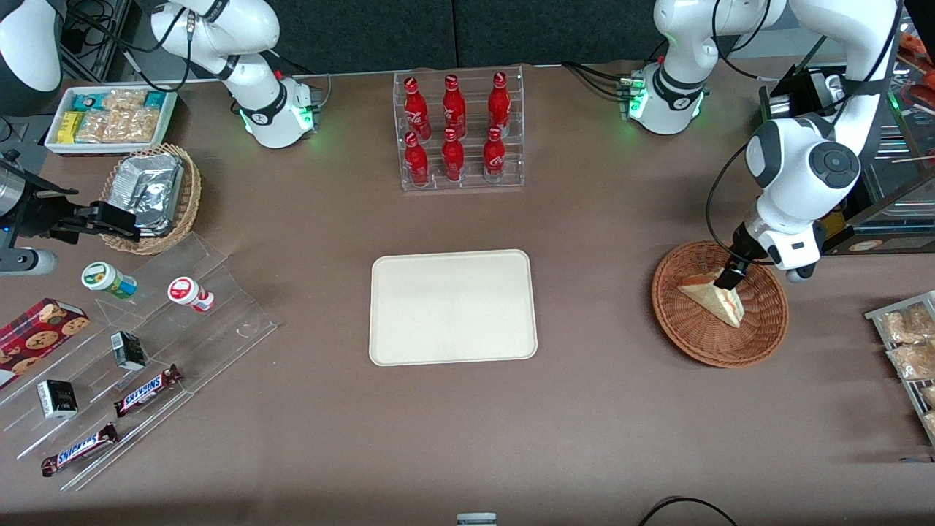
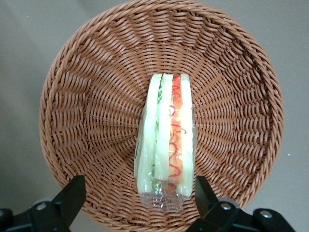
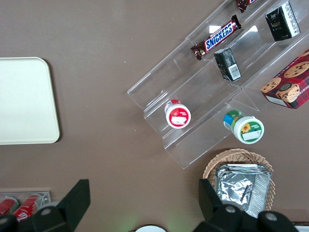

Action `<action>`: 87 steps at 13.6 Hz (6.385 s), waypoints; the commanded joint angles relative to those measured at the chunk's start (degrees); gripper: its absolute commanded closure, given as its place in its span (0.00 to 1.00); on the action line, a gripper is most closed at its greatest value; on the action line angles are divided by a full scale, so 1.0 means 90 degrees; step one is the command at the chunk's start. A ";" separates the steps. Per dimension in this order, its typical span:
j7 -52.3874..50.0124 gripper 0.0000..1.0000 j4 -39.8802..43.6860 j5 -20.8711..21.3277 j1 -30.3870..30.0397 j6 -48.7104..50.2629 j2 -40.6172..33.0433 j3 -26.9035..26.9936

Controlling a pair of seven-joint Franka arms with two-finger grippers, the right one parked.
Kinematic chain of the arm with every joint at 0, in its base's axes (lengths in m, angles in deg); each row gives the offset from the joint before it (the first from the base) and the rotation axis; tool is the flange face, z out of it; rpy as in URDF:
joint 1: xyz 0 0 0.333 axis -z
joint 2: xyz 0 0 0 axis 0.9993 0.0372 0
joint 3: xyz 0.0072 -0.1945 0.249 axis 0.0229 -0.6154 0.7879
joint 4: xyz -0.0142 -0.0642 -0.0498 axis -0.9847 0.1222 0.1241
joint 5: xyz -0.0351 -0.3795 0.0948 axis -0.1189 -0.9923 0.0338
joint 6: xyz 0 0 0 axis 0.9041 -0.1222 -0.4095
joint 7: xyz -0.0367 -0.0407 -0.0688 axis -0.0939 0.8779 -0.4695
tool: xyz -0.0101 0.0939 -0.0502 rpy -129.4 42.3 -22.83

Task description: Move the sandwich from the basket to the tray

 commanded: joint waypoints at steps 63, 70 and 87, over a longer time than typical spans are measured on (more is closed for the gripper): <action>-0.1652 0.00 0.7004 0.2456 0.3460 0.4337 0.4053 -0.2528; -0.1497 0.00 0.6956 0.2153 0.2739 0.5986 0.2647 -0.2567; 0.5778 0.00 0.5277 -0.0699 0.0023 0.8039 -0.1201 -0.0439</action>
